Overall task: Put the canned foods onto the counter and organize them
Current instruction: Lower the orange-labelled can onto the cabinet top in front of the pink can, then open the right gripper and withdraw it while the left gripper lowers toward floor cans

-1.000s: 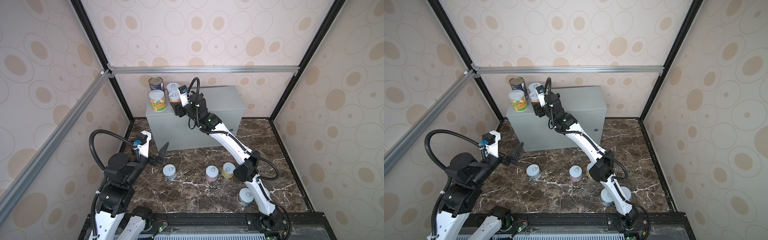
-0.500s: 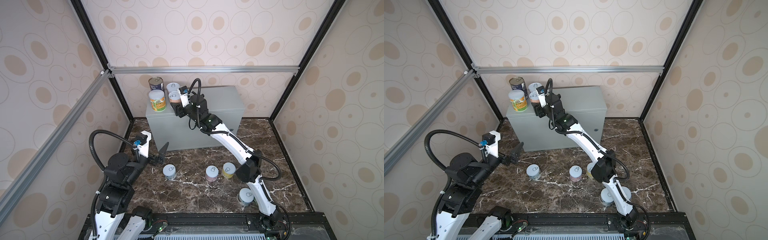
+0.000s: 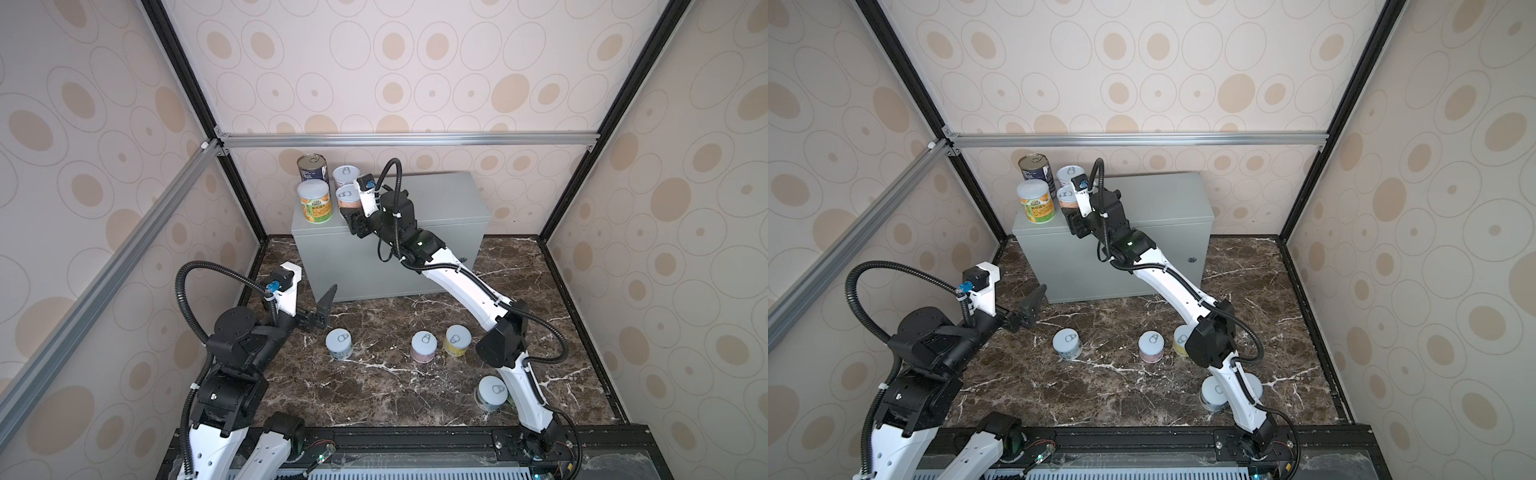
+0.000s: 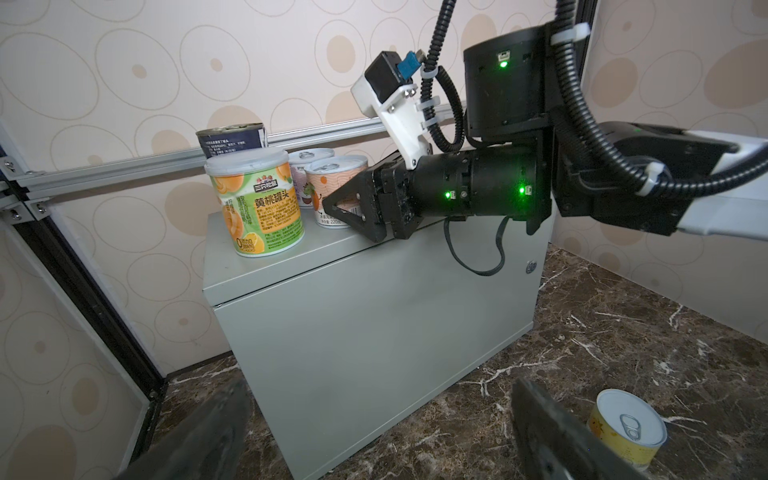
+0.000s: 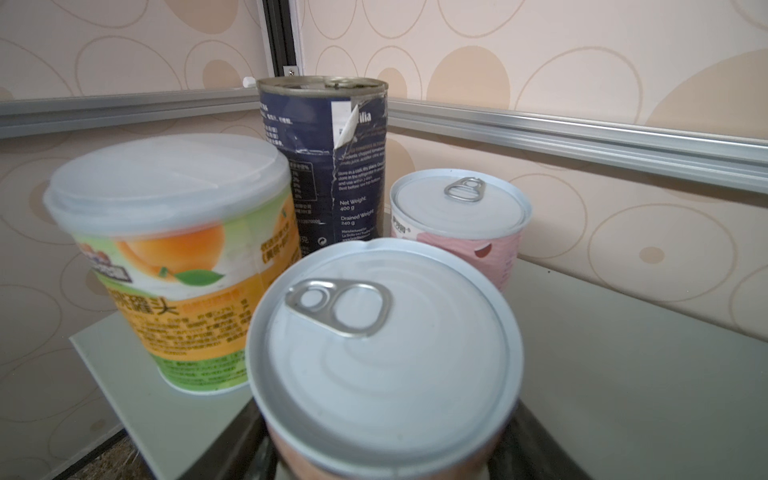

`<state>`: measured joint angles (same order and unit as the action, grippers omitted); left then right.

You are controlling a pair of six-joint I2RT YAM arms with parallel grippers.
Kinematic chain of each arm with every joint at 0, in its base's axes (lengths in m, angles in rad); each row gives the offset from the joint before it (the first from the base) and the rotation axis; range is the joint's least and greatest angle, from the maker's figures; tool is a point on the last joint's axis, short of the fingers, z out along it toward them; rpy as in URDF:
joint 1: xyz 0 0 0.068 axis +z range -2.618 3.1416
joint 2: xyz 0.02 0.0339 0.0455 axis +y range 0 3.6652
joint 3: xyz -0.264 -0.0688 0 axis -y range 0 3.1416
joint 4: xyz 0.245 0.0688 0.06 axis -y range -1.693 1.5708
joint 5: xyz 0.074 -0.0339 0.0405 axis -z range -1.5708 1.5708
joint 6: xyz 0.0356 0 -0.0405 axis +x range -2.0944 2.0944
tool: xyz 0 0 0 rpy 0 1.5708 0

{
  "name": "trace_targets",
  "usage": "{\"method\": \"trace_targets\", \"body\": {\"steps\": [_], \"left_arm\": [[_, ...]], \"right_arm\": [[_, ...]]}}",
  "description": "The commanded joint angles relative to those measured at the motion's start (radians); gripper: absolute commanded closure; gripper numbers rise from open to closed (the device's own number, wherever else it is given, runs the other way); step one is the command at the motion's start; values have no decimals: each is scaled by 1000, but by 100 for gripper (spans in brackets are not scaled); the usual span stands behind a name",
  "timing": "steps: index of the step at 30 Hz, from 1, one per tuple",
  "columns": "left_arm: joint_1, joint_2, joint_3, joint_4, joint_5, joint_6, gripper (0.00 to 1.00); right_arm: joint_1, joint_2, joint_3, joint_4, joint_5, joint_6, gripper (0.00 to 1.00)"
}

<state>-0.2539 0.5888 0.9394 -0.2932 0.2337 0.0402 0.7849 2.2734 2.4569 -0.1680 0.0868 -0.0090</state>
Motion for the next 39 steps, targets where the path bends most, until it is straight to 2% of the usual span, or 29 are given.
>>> {"method": "trace_targets", "body": {"steps": [1, 14, 20, 24, 26, 30, 34, 39], "left_arm": [[-7, -12, 40, -1, 4, 20, 2], [-7, -15, 36, 0, 4, 20, 2], [-7, -8, 44, -1, 5, 21, 2], [-8, 1, 49, -1, 3, 17, 2], [-7, 10, 53, -4, -7, 12, 2], [-6, 26, 63, -24, -42, -1, 2], [-8, 26, 59, -60, -72, -32, 2], [-7, 13, 19, -126, -91, -97, 2]], "right_arm": [[19, -3, 17, -48, -15, -16, 32], [18, 2, 30, -65, -5, -17, 31], [19, -8, 28, -61, 2, -25, 22], [18, -27, 22, -55, 7, -35, 8], [18, -51, 2, -44, 9, -42, 4], [19, -173, -149, 35, 26, -45, 0], [25, -374, -446, 148, 45, -51, 0], [31, -627, -715, 115, 87, -55, 0]]}}
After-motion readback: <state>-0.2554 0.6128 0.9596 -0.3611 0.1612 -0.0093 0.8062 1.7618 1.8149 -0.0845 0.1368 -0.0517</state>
